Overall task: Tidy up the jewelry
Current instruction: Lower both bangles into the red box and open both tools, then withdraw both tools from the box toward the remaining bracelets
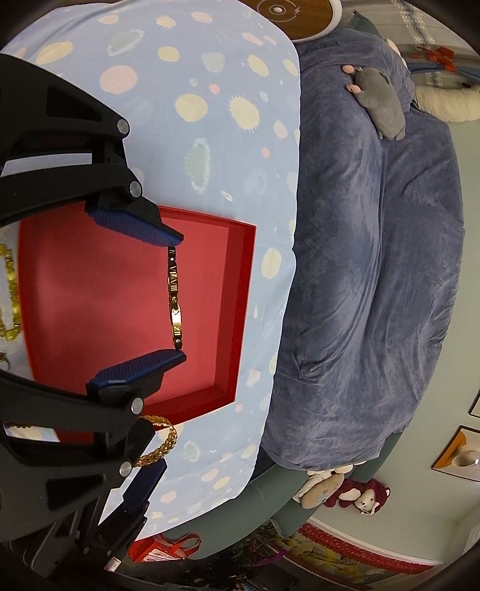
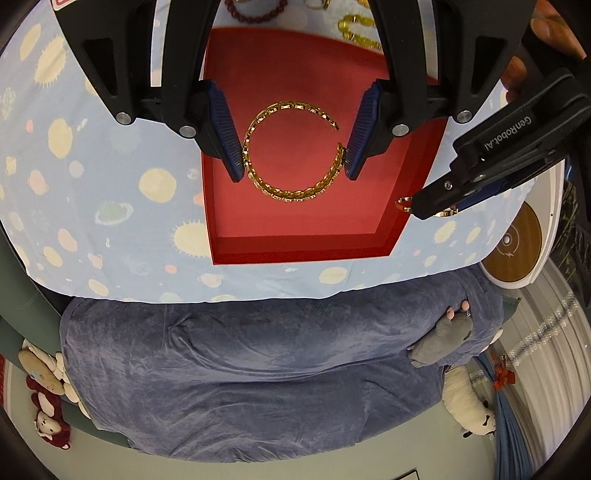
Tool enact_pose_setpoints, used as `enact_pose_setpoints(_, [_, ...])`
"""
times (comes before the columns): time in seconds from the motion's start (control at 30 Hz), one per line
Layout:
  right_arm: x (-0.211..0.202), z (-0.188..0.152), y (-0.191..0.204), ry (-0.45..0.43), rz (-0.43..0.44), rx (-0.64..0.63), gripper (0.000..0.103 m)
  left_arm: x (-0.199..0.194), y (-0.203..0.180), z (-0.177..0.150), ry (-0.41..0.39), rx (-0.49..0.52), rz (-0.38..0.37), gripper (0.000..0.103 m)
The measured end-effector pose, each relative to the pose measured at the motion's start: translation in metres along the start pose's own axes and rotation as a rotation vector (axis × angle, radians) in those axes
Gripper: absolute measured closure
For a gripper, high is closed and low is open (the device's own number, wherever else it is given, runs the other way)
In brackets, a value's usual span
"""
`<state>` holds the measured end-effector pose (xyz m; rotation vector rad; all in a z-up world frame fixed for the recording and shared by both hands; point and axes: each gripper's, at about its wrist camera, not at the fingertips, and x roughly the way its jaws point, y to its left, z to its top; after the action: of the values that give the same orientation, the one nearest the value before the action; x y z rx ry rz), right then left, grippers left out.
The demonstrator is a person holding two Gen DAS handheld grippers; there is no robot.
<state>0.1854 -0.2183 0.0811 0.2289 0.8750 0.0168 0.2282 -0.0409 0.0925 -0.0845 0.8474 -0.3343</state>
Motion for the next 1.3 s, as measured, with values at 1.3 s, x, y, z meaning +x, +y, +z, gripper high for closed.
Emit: enact_pose_setpoints(1.3, [0.007,0.021,-0.016,-0.012,-0.045,-0.042,0.036,0.017,0.024,0.009,0.019,0.006,0.084,0.029])
